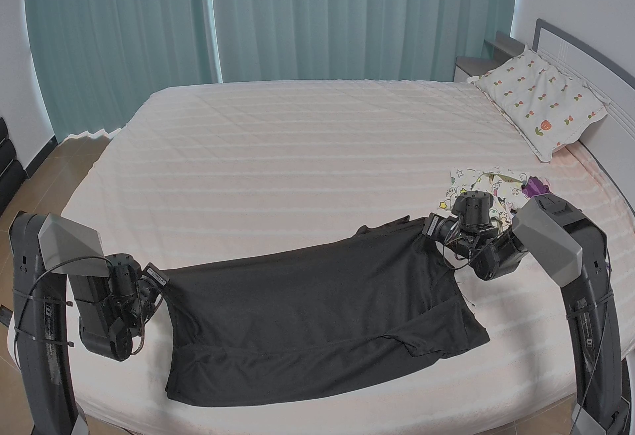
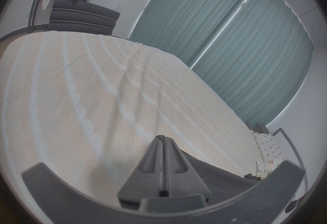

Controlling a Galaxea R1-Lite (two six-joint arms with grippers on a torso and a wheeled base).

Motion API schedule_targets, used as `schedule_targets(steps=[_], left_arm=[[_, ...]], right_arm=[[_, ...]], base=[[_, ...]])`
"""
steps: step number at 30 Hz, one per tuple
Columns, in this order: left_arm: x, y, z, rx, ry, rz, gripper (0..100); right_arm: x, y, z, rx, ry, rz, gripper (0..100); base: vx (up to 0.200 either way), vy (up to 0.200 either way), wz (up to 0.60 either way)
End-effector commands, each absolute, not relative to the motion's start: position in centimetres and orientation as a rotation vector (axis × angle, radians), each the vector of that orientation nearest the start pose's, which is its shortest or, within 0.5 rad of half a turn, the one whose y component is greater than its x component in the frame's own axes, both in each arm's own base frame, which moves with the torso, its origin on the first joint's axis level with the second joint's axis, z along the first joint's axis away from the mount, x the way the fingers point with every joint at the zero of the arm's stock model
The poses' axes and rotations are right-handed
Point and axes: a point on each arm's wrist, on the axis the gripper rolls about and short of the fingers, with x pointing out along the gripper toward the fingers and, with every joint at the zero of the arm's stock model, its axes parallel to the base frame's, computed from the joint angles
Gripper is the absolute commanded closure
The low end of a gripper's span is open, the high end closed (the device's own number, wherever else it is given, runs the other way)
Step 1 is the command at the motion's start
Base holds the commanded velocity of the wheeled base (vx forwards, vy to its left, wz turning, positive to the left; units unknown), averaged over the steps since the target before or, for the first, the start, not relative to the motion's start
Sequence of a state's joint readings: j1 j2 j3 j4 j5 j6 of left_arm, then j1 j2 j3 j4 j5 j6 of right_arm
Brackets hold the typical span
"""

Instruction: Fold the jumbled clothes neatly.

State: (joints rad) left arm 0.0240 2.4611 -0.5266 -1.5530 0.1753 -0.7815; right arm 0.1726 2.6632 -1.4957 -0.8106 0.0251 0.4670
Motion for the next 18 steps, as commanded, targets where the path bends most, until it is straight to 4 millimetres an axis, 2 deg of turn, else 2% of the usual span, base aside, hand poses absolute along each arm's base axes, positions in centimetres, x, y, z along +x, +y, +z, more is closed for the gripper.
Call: schedule_targets(steps=[1, 4, 5, 13, 18], left_arm=[[32.8, 1.1, -3.2, -0.717, 0.283, 0.326, 100], [32.6, 1.1, -3.2, -0.708, 0.289, 0.326, 100], [32.3, 1.1, -2.8, -0.706, 0.292, 0.318, 100], [30.6, 1.1, -2.6, -0.626, 0.365, 0.286, 100], [29.9, 0.3, -2.8, -0.607, 0.399, 0.268, 100]], right_arm=[[47.7, 7.7, -0.8, 0.459, 0.386, 0.118, 100], [47.3, 7.7, -0.9, 0.465, 0.388, 0.119, 100], [46.3, 7.6, -1.1, 0.485, 0.389, 0.117, 100], [43.9, 7.1, -1.5, 0.500, 0.447, 0.107, 100], [41.9, 6.6, -2.6, 0.502, 0.497, 0.094, 100]], base=[[0.000, 0.000, 0.00], [0.000, 0.000, 0.00], [0.000, 0.000, 0.00], [0.000, 0.000, 0.00], [0.000, 0.000, 0.00]])
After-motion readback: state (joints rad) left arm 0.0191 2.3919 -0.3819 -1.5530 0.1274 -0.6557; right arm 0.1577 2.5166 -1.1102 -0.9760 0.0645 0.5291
